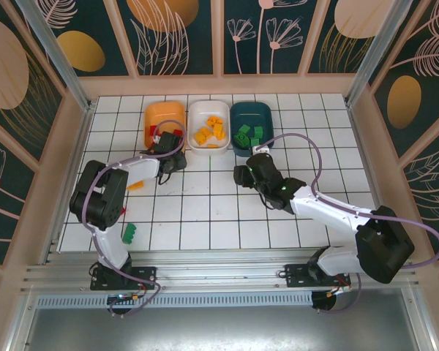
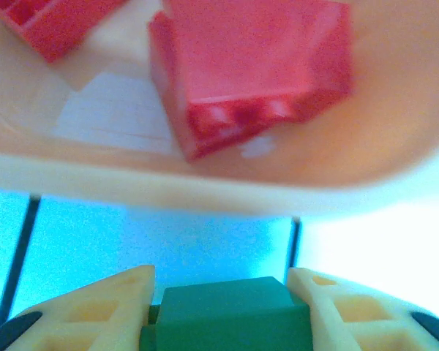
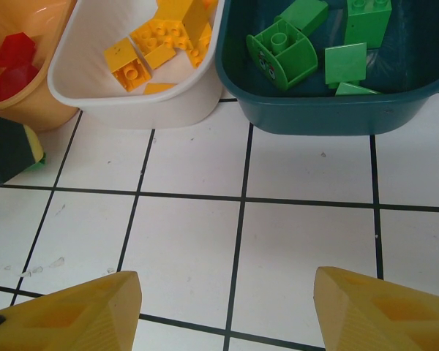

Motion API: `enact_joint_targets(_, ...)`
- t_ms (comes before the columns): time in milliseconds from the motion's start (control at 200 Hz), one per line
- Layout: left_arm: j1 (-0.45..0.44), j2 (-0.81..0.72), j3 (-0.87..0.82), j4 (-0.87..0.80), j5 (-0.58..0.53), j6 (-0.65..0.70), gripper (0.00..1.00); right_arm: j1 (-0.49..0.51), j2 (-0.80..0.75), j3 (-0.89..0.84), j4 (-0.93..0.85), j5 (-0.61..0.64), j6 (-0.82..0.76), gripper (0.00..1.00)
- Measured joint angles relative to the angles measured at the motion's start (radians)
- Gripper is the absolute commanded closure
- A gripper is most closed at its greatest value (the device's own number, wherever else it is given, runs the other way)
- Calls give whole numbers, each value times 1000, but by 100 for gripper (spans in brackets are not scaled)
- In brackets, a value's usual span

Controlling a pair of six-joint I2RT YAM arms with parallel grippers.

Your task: Sort the legos into containers by color

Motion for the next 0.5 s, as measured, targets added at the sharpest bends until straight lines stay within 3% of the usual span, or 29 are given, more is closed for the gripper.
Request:
enact_joint_targets(225, -124, -66, 83, -48, 40, -3, 60, -26, -36, -9, -1, 9, 11, 36)
enact_joint_targets(500, -286, 225, 623, -67, 167, 31, 59, -230, -229, -126, 2, -4, 81, 36)
